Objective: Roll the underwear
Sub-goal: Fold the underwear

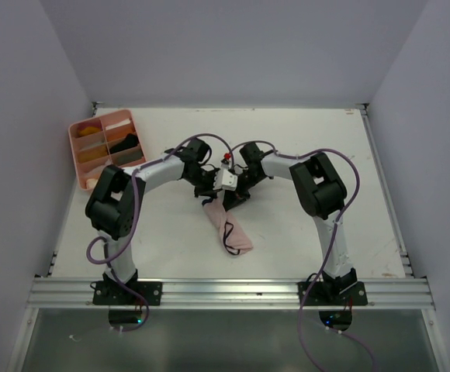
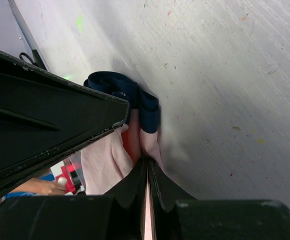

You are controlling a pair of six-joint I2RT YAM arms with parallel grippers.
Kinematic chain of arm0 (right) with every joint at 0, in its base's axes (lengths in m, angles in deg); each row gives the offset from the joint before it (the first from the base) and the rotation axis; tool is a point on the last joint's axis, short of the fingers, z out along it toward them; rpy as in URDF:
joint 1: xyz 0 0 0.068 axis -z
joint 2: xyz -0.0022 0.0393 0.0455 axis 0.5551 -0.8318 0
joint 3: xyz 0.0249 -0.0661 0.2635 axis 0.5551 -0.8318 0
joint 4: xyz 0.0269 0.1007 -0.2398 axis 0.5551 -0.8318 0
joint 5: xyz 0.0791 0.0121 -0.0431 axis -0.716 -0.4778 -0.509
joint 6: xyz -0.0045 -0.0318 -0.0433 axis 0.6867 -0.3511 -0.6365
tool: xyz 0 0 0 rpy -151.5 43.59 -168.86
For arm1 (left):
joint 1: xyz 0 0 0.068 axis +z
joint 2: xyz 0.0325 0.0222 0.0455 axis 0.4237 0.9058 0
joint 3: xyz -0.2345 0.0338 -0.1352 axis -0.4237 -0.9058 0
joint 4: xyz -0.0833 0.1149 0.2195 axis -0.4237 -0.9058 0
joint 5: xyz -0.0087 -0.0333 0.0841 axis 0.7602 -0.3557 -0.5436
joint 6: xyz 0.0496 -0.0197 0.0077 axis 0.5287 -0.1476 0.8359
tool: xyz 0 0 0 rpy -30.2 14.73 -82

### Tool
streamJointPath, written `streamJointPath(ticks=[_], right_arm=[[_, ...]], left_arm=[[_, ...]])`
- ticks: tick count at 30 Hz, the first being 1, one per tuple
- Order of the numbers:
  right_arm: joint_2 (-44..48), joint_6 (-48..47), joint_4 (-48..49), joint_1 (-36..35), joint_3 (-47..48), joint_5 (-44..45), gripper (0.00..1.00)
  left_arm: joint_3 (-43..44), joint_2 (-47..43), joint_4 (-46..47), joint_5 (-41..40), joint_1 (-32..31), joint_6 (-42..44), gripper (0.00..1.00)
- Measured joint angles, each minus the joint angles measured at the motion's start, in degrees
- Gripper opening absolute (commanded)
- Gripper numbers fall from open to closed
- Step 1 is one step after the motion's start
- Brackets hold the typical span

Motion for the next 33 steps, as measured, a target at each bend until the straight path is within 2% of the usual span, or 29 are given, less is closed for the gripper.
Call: streamJointPath(ticks=[14, 20, 23, 26, 30, 33], right_arm=[[0.81, -1.92, -3.96, 1.6, 0.63, 0.5, 0.13], [9.68, 0.31, -3.43, 7.67, -4.87, -1.2, 0.15], [16.68, 7.54, 3.28, 9.57, -11.39, -3.8, 0.16], [20.44, 20.11, 16.74, 7.93, -19.5, -6.32, 0.19], [19.91, 38.07, 36.02, 3.63, -30.75, -7.19, 0.23], [17.27, 46.05, 43.65, 0.83, -33.0, -7.21, 0.24]], left_arm=[[0.2, 2.71, 1.16, -0.48, -1.11, -0.04, 0.0], [0.42, 3.02, 1.33, -0.48, -1.11, -0.37, 0.0], [0.42, 3.02, 1.36, -0.48, -1.11, -0.48, 0.0], [0.42, 3.02, 1.4, -0.48, -1.11, -0.5, 0.0], [0.37, 3.02, 1.51, -0.5, -1.11, -0.68, 0.0], [0.33, 2.99, 1.73, -0.55, -1.11, -1.49, 0.0]])
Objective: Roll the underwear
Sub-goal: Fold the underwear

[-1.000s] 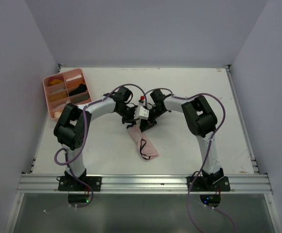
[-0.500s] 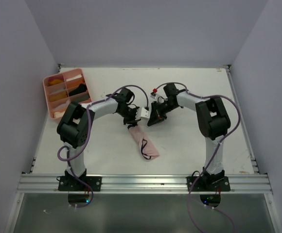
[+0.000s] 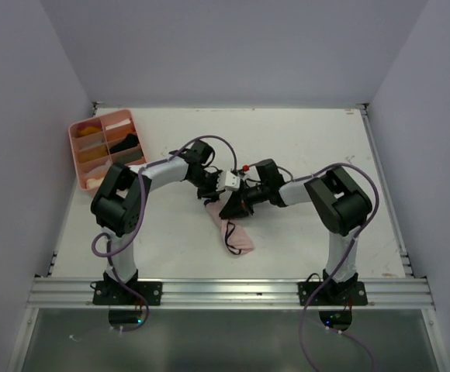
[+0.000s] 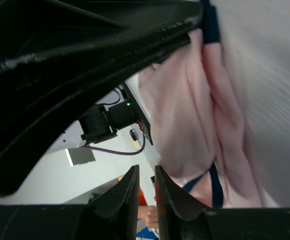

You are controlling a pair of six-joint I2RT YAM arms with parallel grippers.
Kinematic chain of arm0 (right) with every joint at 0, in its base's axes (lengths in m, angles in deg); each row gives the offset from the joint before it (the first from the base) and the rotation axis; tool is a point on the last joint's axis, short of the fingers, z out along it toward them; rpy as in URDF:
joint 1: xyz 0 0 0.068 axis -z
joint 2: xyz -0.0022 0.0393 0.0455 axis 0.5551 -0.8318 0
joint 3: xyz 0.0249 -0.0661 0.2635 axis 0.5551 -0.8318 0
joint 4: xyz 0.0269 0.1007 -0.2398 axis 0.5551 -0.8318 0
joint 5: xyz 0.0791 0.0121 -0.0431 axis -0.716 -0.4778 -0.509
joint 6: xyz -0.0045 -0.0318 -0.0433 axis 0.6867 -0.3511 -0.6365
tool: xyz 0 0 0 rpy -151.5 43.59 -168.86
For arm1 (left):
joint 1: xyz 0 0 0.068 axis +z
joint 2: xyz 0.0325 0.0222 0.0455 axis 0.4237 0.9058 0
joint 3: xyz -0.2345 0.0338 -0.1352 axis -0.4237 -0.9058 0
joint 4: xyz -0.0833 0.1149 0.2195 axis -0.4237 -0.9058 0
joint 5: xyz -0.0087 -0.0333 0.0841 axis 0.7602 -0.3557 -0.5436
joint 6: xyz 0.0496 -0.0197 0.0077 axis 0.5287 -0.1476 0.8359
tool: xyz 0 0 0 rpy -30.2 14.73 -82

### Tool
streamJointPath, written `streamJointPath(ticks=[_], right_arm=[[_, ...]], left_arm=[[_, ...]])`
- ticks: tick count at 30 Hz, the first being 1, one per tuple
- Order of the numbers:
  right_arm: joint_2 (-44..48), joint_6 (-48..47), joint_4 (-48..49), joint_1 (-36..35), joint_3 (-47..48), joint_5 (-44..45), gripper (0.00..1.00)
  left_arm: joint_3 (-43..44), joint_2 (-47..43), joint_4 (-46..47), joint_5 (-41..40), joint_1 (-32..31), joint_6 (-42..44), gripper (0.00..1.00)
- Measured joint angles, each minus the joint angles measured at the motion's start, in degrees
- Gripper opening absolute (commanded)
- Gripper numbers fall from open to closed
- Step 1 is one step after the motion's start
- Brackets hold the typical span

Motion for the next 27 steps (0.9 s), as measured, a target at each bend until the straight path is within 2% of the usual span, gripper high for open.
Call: streamJointPath(ticks=[3, 5, 14, 16, 17, 18, 19, 24, 27], right_arm=[[-2.16, 4.79, 6.29, -1.38, 0.55, -0.02, 0.24], [-2.95, 5.4, 6.84, -1.51, 1.29, 0.17, 0.24], [-6.82, -14.97, -17.77, -1.46, 8.68, 4.42, 0.23], [-7.41, -17.73, -20.81, -1.62, 10.08, 4.44, 0.23], [-7.61, -18.75, -21.97, -1.68, 10.62, 4.42, 0.22], [-7.76, -19.61, -22.93, -1.77, 11.08, 4.42, 0.22], [-7.82, -20.31, -23.8, -1.86, 11.47, 4.42, 0.21], [-8.33, -22.21, -26.84, -2.34, 13.29, 4.5, 0.21], [-8.35, -21.73, -26.27, -2.6, 13.7, 4.87, 0.21]], left_arm=[[-0.17, 0.0, 0.63, 0.02, 0.0, -0.44, 0.0], [-0.33, -0.04, 0.96, 0.04, 0.0, -0.52, 0.0], [-0.44, -0.24, 1.29, -0.13, 0.04, -1.9, 0.01], [-0.35, -0.24, 1.27, -0.13, 0.28, -2.36, 0.06], [-0.15, -0.24, 1.14, -0.09, 0.44, -2.8, 0.11], [0.26, -0.2, 0.92, -0.17, 0.68, -3.23, 0.94], [0.68, -0.17, 0.81, -0.28, 1.11, -3.45, 1.0], [4.72, -1.57, 0.07, 0.13, 7.15, -9.73, 1.0], [5.99, -6.86, 0.74, -0.13, 12.07, -15.3, 1.0]])
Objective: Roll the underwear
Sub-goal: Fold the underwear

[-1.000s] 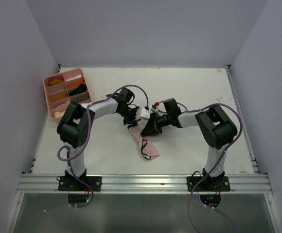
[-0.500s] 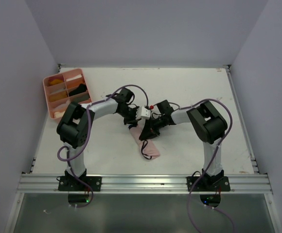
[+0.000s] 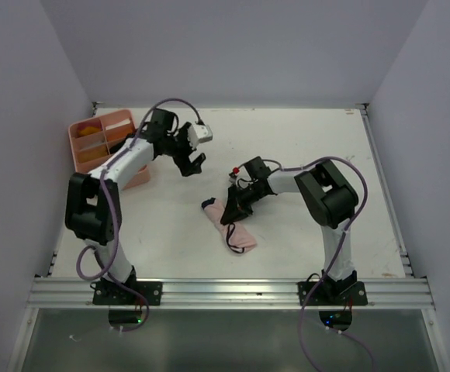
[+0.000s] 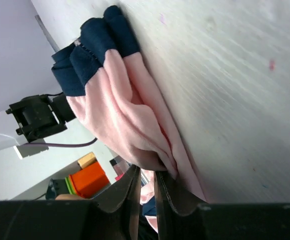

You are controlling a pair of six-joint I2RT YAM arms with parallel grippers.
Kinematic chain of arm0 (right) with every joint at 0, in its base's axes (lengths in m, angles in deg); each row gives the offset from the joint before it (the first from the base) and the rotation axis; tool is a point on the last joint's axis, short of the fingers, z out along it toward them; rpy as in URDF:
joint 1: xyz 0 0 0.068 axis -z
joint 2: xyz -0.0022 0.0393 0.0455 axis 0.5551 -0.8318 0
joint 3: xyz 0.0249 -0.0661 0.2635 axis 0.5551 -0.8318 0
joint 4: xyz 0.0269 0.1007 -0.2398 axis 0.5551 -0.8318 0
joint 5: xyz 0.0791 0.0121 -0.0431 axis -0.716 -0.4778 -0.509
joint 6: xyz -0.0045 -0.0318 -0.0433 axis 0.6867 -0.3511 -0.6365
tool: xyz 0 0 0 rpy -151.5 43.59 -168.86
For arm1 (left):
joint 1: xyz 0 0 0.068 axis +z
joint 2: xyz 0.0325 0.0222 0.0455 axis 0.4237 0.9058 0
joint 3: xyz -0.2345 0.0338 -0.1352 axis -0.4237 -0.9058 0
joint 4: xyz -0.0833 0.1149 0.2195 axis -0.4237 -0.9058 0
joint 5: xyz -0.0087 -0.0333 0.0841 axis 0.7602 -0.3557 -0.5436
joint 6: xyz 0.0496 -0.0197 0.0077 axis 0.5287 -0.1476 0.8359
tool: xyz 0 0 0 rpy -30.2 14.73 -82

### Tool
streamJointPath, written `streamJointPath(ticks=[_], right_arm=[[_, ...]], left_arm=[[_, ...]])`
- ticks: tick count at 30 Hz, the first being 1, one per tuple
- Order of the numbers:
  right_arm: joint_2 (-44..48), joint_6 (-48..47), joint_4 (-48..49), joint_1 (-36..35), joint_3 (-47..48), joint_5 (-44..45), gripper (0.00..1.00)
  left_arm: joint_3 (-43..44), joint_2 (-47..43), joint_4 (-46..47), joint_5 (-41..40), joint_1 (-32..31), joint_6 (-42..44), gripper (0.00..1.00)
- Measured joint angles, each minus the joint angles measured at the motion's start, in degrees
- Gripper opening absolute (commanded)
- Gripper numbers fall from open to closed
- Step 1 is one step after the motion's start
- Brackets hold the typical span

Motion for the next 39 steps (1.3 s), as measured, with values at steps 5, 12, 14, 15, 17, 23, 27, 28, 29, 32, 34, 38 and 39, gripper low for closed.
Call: streamJointPath(ticks=[5, 12, 14, 15, 17, 23, 27, 28, 29, 32, 34, 38, 39], right_arm=[[-0.98, -0.35, -0.31, -0.31, 3.93, 1.16, 0.21], [-2.47, -3.8, -0.46, -0.31, 9.25, 2.67, 0.25], [-2.49, -4.33, -0.15, -0.31, 9.25, 2.62, 0.32], [-2.49, -4.52, 0.13, -0.31, 9.25, 2.58, 0.32], [-2.25, -5.01, 0.68, -0.31, 9.25, 2.45, 0.33], [1.49, -5.84, 0.5, -0.31, 9.22, 1.4, 0.21], [5.29, -5.7, 0.55, -0.31, 9.18, 0.79, 0.16], [5.9, -5.55, 0.74, -0.31, 9.07, 0.57, 0.16], [6.29, -5.42, 0.9, -0.31, 8.9, 0.42, 0.16], [6.6, -4.94, 1.09, -0.31, 7.96, -0.44, 0.15], [6.6, -4.72, 1.03, -0.31, 6.69, -0.5, 0.15], [6.6, -4.46, 0.98, -0.31, 4.22, -0.5, 0.14], [6.6, -4.37, 1.03, -0.31, 3.76, -0.5, 0.14]], left_arm=[[1.31, -10.08, 3.26, -3.02, 3.08, -13.68, 1.0], [-7.37, -17.46, 11.96, 20.52, 10.27, -31.93, 0.92], [-12.74, -16.24, 18.14, 26.97, 10.86, -40.59, 0.84], [-16.39, -15.56, 22.53, 29.27, 10.73, -44.94, 0.82], [-24.7, -14.45, 32.3, 32.2, 10.38, -55.21, 0.7], [-37.97, -12.7, 54.84, 34.99, 8.04, -77.61, 0.48], [-39.45, -11.19, 66.9, 34.95, 5.05, -86.93, 0.31], [-39.67, -10.34, 69.57, 34.93, 4.61, -88.94, 0.27], [-39.74, -9.46, 71.67, 34.82, 4.39, -90.68, 0.22], [-39.74, -6.58, 76.26, 34.62, 4.37, -94.88, 0.15], [-39.74, -4.61, 78.14, 34.4, 4.37, -96.98, 0.15], [-39.52, -0.83, 80.21, 33.81, 4.35, -99.19, 0.1], [-39.28, 0.24, 80.3, 33.57, 4.35, -99.38, 0.1]])
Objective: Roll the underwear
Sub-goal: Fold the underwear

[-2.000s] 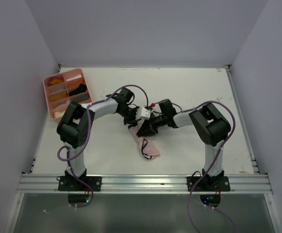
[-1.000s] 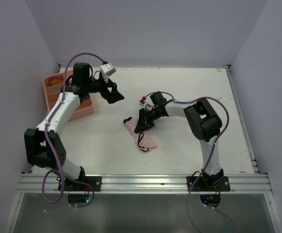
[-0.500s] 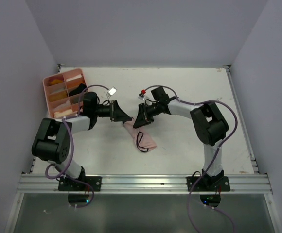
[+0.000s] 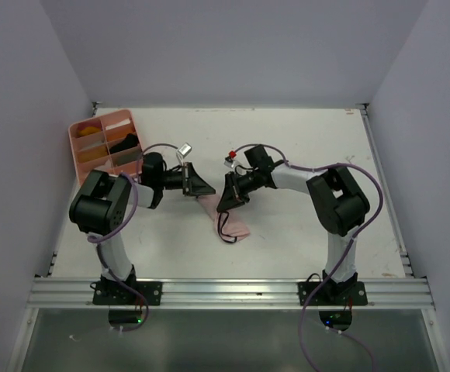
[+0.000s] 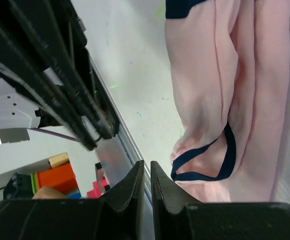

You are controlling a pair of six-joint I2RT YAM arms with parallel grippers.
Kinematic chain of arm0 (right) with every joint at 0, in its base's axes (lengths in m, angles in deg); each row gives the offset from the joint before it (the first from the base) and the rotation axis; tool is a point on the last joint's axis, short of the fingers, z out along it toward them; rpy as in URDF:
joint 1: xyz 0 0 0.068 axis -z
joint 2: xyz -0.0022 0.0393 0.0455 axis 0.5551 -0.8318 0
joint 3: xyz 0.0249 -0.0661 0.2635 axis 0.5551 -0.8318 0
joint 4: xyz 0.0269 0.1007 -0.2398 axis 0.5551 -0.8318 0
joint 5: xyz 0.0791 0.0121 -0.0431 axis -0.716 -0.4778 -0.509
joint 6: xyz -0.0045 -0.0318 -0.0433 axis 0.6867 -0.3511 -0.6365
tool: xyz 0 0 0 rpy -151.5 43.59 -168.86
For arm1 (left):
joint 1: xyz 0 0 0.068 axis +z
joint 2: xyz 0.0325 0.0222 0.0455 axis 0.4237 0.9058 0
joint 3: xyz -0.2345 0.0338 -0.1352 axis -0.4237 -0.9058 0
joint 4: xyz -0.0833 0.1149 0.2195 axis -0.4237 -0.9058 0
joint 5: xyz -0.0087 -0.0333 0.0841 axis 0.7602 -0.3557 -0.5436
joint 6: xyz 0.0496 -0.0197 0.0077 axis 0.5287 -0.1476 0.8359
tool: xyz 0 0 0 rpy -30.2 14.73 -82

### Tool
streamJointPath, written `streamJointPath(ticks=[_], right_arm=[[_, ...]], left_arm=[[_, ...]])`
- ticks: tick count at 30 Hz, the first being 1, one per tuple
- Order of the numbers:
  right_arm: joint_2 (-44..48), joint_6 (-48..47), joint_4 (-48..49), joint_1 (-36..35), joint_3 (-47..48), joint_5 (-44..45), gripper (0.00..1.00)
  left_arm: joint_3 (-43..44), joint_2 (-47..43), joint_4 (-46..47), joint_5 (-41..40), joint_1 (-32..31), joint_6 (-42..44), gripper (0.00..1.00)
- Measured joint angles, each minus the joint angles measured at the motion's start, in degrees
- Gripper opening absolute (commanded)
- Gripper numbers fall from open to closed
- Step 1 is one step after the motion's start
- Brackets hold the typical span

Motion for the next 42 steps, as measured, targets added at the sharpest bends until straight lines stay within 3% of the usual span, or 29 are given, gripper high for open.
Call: streamJointPath(ticks=[3, 14, 20, 30, 42], right_arm=[[-0.02, 0.83, 0.83, 0.0, -1.14, -0.02, 0.15], [-2.78, 4.57, 3.91, -1.77, 1.99, 0.35, 0.18], [-7.13, 3.69, 2.73, -3.34, 2.67, 1.33, 0.17], [-8.46, -3.69, -5.25, -2.99, -0.11, 1.11, 0.18], [-7.85, -14.05, -17.53, -2.67, 2.45, 4.07, 0.14]], left_arm=[[0.63, 3.06, -0.39, -1.03, -0.04, -0.2, 0.01], [10.93, 11.15, -23.56, -12.28, -0.42, 16.31, 0.0], [15.56, 12.48, -32.68, -14.43, -0.66, 22.4, 0.0], [19.26, 13.4, -39.67, -14.16, -0.74, 26.53, 0.0], [18.27, 11.39, -40.13, -13.81, -0.85, 31.21, 0.0]])
